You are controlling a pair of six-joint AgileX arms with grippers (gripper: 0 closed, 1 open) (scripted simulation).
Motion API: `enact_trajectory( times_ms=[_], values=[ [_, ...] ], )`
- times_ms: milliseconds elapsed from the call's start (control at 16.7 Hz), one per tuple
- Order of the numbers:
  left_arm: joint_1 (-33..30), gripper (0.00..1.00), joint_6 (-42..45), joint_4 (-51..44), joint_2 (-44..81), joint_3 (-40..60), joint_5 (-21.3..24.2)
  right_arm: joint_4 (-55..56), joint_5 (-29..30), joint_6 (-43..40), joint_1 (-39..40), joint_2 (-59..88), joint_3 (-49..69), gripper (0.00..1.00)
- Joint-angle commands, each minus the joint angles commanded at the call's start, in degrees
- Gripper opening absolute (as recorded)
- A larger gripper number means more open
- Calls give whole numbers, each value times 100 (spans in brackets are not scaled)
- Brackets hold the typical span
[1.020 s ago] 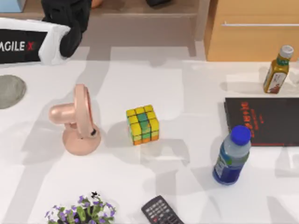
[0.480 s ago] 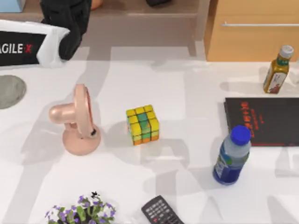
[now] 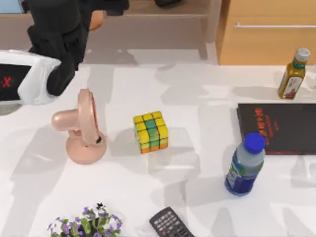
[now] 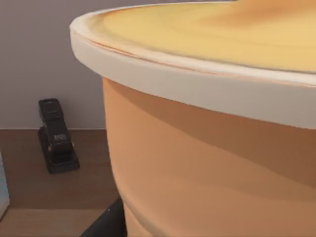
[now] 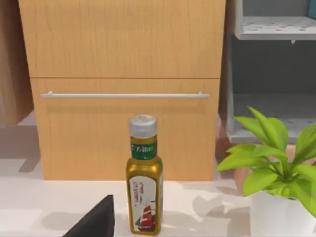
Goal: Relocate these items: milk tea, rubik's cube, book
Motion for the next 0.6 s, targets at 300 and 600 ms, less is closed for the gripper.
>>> enact_trajectory(
  times_ms=[300,600],
  values=[
    [11,0,17,11,-9,-42,-18,0,0,0,0,0,0,100],
    [240,0,115,628,-3,-895,-83,0,0,0,0,0,0,100]
  ],
)
